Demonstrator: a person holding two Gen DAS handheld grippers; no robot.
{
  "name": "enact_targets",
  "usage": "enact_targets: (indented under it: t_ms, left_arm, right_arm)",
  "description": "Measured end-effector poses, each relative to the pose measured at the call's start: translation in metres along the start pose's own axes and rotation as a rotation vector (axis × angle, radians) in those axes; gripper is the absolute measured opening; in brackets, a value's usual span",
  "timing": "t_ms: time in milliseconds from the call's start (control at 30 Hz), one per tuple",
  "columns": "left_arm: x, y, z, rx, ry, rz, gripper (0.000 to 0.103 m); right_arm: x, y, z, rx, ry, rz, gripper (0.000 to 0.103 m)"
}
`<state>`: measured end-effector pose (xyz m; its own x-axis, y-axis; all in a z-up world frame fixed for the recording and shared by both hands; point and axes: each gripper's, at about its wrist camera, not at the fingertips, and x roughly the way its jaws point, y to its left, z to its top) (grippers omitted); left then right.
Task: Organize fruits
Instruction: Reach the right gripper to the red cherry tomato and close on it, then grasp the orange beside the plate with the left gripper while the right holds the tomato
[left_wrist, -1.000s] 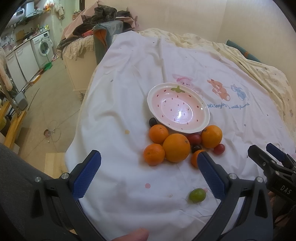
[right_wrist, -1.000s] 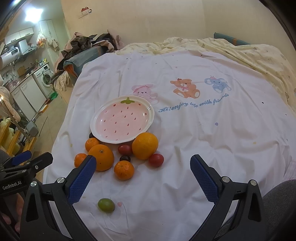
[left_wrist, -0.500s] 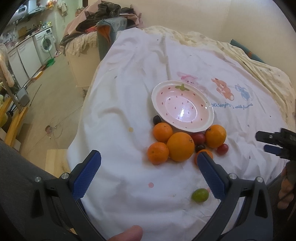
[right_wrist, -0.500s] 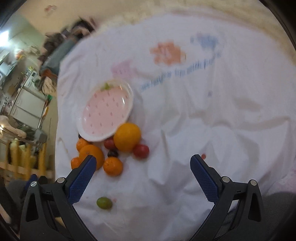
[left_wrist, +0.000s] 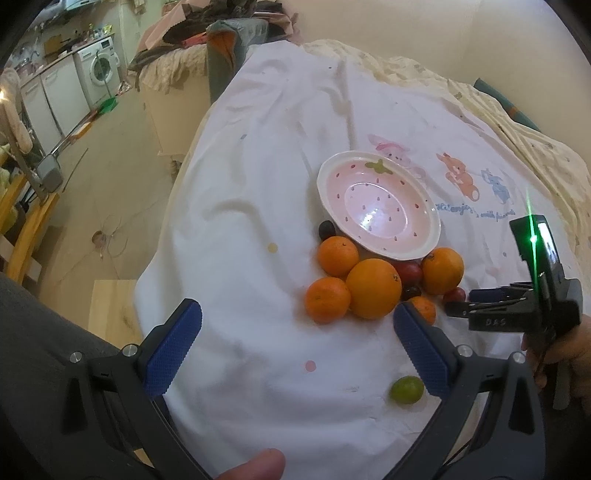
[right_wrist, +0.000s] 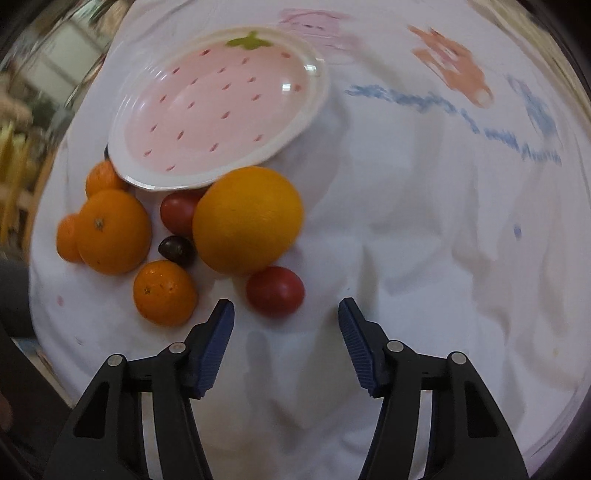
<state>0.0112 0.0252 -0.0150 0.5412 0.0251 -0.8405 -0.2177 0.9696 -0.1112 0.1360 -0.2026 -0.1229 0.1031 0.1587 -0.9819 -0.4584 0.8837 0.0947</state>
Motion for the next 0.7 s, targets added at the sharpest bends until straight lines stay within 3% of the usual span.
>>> enact_targets:
  t_ms: [33,133,400,533,700]
  left_arm:
    - [0.001,0.0,0.0,-0.003,0.004,0.001,0.102]
    - [0.004,0.001,0.0,-0.005,0.017,0.008,0.102]
    - [0.011,0.003,-0.002,0.001,0.062,0.025,0.102]
    - [0.007,-0.003,0.003,0.038,0.055,0.021,0.102]
    - [0.028,-0.024,0.013,0.091,0.169,-0.034,0.098]
  right_arm:
    - [0.003,0.004,0.001,-0.018,0.007,-0.004,0.045]
    - [0.007,0.009,0.0,-0.037,0.003,-0.019,0.038]
    - [-0.012,-0.004,-0.004,0.034,-0.045,0.055,0.035]
    - [-0.054,-0.015,-0.014,0.12,-0.156,0.129,0.035]
    - [-0.082,-0.033,-0.031,0.28,-0.27,0.214,0.035]
